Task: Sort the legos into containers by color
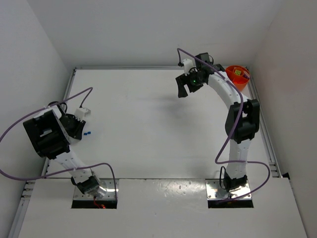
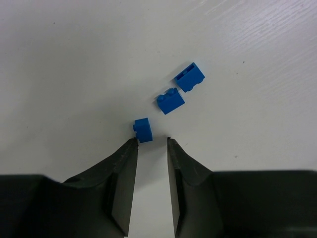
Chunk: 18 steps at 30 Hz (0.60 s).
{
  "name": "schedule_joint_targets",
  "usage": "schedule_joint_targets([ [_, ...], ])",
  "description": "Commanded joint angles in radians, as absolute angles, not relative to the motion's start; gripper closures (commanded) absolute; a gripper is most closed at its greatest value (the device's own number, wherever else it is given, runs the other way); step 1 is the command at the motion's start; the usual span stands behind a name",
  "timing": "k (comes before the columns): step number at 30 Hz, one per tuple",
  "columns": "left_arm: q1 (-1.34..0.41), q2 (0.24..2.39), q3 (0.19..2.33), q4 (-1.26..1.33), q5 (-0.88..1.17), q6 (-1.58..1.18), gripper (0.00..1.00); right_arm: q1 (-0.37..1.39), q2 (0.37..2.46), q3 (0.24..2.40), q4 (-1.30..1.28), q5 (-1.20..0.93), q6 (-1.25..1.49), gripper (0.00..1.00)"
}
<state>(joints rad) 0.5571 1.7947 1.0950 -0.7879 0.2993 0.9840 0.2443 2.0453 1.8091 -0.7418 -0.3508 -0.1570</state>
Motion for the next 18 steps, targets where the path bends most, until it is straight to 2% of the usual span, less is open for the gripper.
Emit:
schedule_joint_targets([
  [1,0.538,1.798,1.065,-0.792,0.35,0.983,0.65,0.247,2.049,1.839,-0.726,-0.354,-0.153,0.2],
  [8,0.511,1.816,1.065,-0.764,0.35,0.954,0.68,0.247,2.059,1.839,-0.726,-0.354,-0.153,0.21],
  [10,0.5,1.816,1.065,-0.755,0.35,0.945,0.63,0.247,2.059,1.839,-0.726,-0.354,-0.153,0.21],
  [18,0.459,1.825,1.055,-0.715,0.341,0.901,0.62,0.247,2.059,1.848,-0.726,-0.354,-0.153,0.21],
])
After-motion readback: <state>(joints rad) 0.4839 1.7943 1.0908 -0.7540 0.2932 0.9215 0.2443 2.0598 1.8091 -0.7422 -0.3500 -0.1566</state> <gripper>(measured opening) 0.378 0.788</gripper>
